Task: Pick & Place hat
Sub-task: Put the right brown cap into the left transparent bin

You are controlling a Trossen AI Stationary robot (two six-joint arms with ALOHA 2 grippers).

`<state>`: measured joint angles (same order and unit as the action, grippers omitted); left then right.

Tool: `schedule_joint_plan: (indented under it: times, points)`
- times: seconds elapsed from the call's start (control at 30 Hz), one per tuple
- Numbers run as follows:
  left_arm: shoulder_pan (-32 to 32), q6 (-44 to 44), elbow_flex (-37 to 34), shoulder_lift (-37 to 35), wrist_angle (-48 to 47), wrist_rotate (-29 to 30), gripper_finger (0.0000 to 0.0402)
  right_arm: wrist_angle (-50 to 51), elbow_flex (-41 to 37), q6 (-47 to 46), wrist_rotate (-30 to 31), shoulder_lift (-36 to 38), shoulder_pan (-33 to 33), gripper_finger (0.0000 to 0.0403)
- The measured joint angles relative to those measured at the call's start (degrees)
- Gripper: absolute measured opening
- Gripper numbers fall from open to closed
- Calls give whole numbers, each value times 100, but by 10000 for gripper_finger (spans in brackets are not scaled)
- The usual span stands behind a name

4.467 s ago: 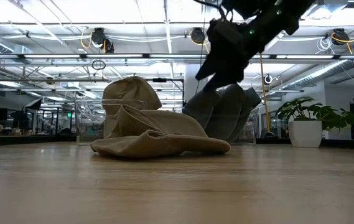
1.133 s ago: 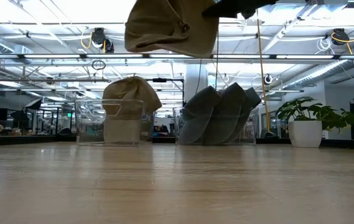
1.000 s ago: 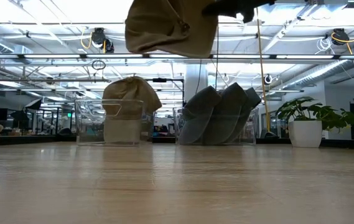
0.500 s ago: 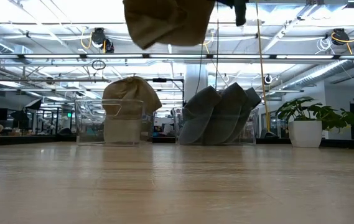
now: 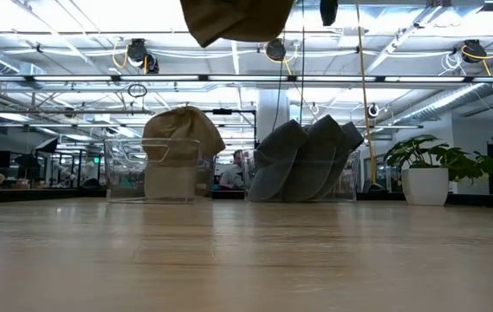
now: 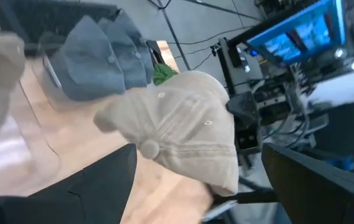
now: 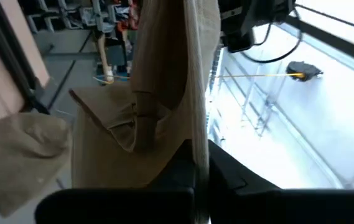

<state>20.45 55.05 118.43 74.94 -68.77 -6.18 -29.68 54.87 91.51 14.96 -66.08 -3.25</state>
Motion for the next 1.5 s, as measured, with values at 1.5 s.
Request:
schedule_joint_plan:
  times: [1.5]
  points:
    - [-68,2504,2,903,539,-1975,351,-1105,0,1701,328,265,221,0]
